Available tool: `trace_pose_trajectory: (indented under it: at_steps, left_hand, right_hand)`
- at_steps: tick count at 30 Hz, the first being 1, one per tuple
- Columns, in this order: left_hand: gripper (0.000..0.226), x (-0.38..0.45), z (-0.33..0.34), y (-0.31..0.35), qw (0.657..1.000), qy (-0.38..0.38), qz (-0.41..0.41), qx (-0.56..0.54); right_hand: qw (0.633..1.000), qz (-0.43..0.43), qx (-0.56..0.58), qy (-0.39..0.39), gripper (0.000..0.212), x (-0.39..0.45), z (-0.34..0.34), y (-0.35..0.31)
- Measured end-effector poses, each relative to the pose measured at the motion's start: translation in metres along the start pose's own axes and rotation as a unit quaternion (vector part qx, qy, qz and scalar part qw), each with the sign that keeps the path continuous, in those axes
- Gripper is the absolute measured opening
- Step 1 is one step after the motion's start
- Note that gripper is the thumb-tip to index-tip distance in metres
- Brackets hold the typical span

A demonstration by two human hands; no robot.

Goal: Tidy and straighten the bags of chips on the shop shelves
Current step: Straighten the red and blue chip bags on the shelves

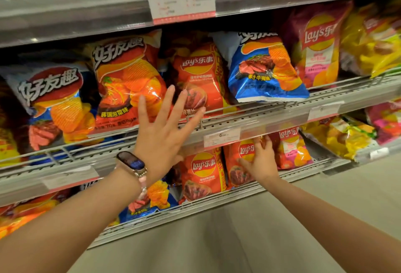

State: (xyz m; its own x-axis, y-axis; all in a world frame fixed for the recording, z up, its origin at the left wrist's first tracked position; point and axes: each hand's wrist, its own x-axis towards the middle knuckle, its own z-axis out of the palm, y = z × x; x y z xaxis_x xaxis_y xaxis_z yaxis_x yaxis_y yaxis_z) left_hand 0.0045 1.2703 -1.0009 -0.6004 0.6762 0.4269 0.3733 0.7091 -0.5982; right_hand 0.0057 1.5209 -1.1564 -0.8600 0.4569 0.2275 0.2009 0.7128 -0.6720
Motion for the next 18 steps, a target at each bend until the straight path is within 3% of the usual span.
trace_pose_trajectory:
  at_steps: [3,8,10,13,15,18]
  left_hand:
    - [0.134,0.006,0.004,-0.005,0.998,-0.06,-0.032,-0.01]
    - [0.131,0.006,0.01,-0.007,0.998,-0.054,-0.028,-0.004]
    - [0.128,0.005,0.006,-0.011,0.998,-0.052,-0.023,-0.012]
    - [0.125,0.005,0.001,-0.016,0.998,-0.064,-0.005,-0.01]
    - [0.127,0.008,-0.001,-0.02,0.999,-0.045,-0.002,-0.03]
    - [0.132,0.011,-0.005,-0.027,0.997,0.004,-0.014,-0.072]
  right_hand:
    - [0.999,0.006,-0.026,-0.039,0.083,0.006,0.002,-0.001]
    - [0.985,0.046,-0.155,-0.064,0.081,-0.004,-0.016,-0.017]
    - [0.984,0.006,-0.173,-0.042,0.07,-0.018,-0.029,-0.029]
    - [0.981,-0.07,-0.158,-0.091,0.053,-0.042,-0.056,-0.053]
    - [0.979,-0.128,-0.121,-0.1,0.046,-0.052,-0.078,-0.072]
    - [0.976,-0.208,-0.023,-0.055,0.035,-0.055,-0.114,-0.104]
